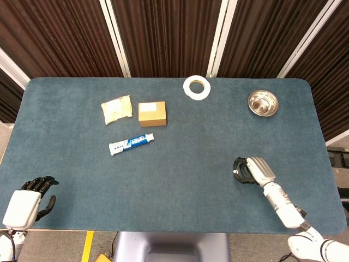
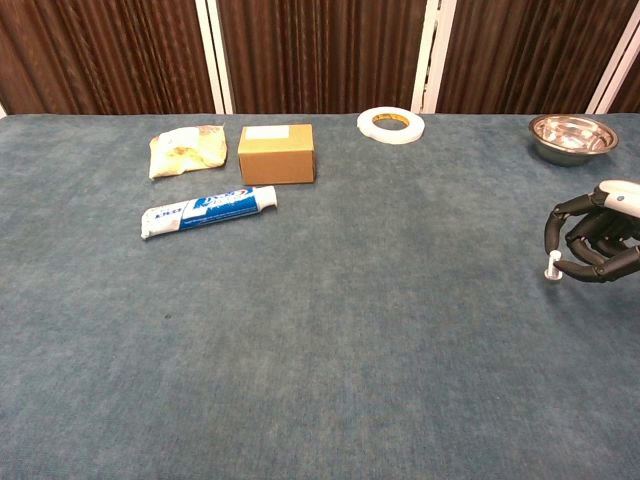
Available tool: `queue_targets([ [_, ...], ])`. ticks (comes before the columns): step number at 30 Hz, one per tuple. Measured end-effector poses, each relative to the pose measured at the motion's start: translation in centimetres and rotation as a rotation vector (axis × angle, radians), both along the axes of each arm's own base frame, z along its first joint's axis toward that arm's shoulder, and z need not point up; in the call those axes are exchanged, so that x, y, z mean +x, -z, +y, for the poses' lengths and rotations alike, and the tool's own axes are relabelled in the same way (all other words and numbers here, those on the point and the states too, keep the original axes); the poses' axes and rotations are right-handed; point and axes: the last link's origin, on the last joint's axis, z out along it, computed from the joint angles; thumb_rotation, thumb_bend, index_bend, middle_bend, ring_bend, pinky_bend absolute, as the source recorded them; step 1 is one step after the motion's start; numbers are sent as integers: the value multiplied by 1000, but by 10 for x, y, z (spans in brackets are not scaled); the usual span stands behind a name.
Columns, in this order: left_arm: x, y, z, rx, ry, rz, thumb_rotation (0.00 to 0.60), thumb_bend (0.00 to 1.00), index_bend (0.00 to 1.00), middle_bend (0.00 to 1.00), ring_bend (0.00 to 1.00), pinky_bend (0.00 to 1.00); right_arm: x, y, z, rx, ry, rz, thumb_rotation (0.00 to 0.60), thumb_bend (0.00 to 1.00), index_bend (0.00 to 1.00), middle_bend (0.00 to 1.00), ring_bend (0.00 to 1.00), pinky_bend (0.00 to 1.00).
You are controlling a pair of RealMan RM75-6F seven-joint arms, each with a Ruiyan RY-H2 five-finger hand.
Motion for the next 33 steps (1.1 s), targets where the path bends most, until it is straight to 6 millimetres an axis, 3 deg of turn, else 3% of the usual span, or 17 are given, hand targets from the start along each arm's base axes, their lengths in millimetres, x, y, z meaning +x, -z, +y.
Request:
queue_targets([
  [16,0,0,0,0,1,3,600,452,357,299,302,421,-7,4,-4,74,99,-197,600,494,768,904,1000,980],
  [33,1,0,0,2,2,5,600,451,357,302,302,421,-13,9,-4,111,90,-168,600,494,747,904,1000,981],
])
